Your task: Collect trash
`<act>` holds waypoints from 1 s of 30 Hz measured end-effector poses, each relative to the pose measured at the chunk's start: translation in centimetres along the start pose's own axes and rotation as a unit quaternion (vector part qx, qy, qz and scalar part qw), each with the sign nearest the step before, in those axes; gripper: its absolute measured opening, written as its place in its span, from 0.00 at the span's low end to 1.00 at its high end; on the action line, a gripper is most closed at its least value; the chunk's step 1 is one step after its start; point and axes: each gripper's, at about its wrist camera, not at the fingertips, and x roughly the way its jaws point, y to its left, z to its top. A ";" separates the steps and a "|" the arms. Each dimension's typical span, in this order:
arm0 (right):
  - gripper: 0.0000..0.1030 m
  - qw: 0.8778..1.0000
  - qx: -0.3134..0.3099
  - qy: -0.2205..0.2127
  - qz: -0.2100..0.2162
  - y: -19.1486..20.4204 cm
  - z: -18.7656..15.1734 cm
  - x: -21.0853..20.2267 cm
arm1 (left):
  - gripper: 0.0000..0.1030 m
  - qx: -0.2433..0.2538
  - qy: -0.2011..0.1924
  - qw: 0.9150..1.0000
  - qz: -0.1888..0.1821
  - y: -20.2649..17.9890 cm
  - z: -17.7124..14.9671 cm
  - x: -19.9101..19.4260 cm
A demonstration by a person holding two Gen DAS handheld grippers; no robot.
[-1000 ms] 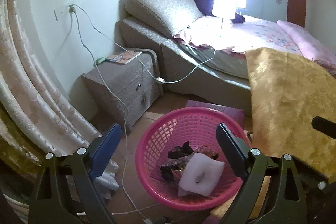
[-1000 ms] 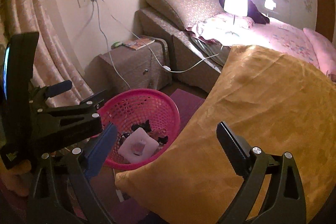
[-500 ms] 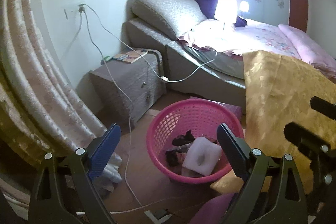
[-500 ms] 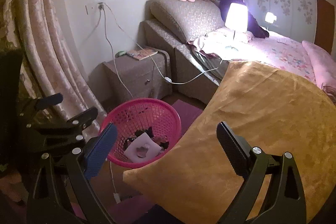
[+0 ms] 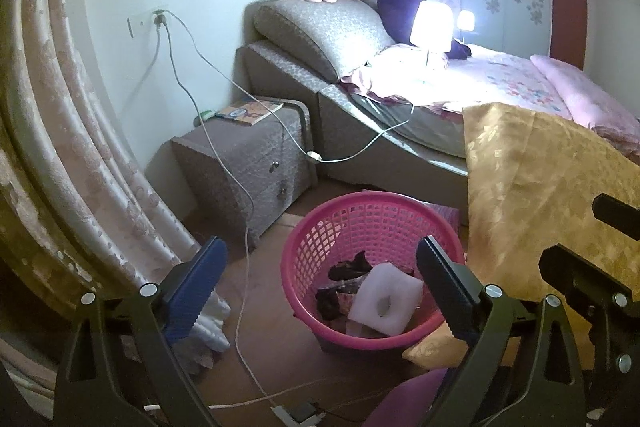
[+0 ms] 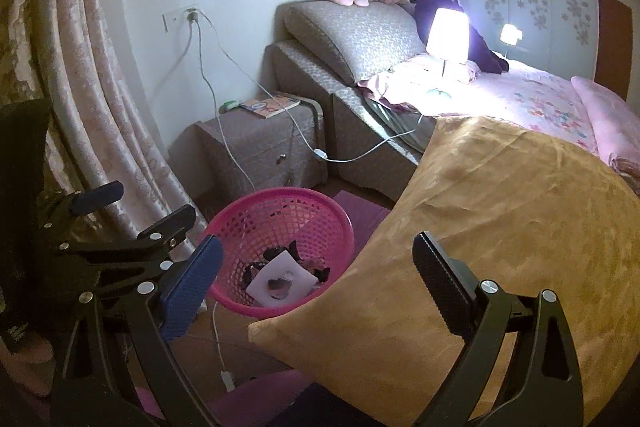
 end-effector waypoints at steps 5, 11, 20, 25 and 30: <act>0.90 1.000 0.003 -0.001 -0.001 0.0 -0.2 -0.1 | 0.90 0.001 -0.001 1.000 0.001 0.0 0.0 0.0; 0.90 1.000 0.003 -0.001 -0.001 0.1 -0.3 -0.1 | 0.90 0.003 -0.001 1.000 -0.001 -0.1 0.0 0.0; 0.90 1.000 0.004 -0.001 -0.001 0.3 -0.5 -0.2 | 0.90 0.004 0.000 1.000 -0.002 -0.5 -0.2 0.1; 0.90 1.000 0.003 0.000 0.001 0.4 -0.6 -0.2 | 0.90 0.004 0.000 1.000 -0.002 -0.6 -0.3 0.1; 0.90 1.000 0.002 0.004 0.004 1.0 -0.9 0.0 | 0.90 0.003 -0.001 1.000 -0.002 -0.6 -0.3 0.1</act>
